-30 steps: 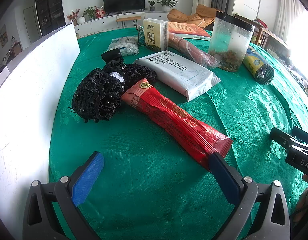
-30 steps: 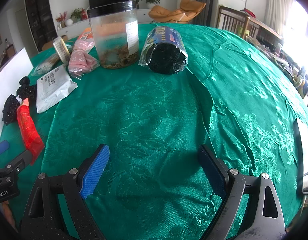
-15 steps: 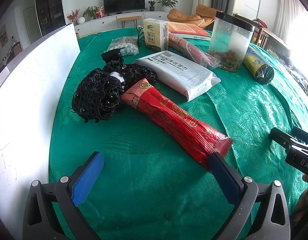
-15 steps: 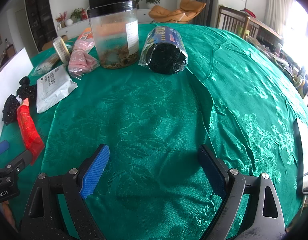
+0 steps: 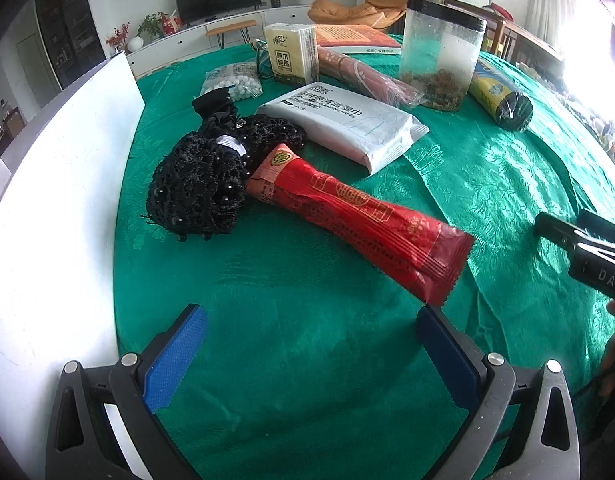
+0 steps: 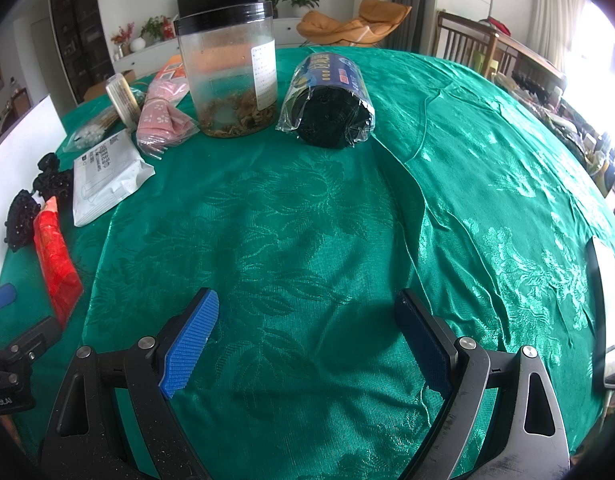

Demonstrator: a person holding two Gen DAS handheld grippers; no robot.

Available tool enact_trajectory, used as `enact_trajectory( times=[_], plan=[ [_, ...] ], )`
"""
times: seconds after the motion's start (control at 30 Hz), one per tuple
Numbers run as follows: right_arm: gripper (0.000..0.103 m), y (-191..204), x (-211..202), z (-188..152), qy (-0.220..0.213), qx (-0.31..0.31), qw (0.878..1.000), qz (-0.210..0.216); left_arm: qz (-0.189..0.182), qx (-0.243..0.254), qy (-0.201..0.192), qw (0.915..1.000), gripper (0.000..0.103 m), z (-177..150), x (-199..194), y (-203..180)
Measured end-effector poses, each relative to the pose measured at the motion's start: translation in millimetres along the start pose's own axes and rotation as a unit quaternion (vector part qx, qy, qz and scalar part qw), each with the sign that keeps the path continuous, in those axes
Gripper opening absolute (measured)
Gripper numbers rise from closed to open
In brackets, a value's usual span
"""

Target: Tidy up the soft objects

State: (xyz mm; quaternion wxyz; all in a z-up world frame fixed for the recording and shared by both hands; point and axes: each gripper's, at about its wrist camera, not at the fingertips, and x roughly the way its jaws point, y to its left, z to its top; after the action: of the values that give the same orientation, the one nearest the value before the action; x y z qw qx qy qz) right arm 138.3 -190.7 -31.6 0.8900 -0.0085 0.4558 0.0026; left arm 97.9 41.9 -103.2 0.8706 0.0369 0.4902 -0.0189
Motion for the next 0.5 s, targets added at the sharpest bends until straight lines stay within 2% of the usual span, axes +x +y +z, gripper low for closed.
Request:
enact_trajectory(
  times=[0.13, 0.23, 0.3, 0.37, 0.5],
  plan=[
    [0.092, -0.8, 0.5, -0.3, 0.0, -0.001, 1.0, 0.002, -0.032, -0.006, 0.019, 0.9993, 0.103, -4.7, 0.3, 12.2],
    [0.092, -0.7, 0.4, -0.2, 0.0, -0.001, 1.0, 0.002, -0.024, -0.007, 0.02, 0.9995, 0.103, -9.2, -1.3, 20.5],
    [0.092, -0.8, 0.4, -0.2, 0.0, -0.001, 1.0, 0.002, -0.027, -0.017, 0.013, 0.9994, 0.103, -14.0, -5.3, 26.6],
    [0.092, -0.9, 0.3, -0.1, 0.0, -0.001, 1.0, 0.002, -0.045, -0.03, 0.004, 0.9985, 0.103, -16.7, -8.6, 29.9],
    [0.092, -1.0, 0.4, -0.2, 0.0, -0.002, 1.0, 0.002, -0.064, -0.04, -0.013, 0.9971, 0.103, -14.9, -7.9, 23.7]
  ],
)
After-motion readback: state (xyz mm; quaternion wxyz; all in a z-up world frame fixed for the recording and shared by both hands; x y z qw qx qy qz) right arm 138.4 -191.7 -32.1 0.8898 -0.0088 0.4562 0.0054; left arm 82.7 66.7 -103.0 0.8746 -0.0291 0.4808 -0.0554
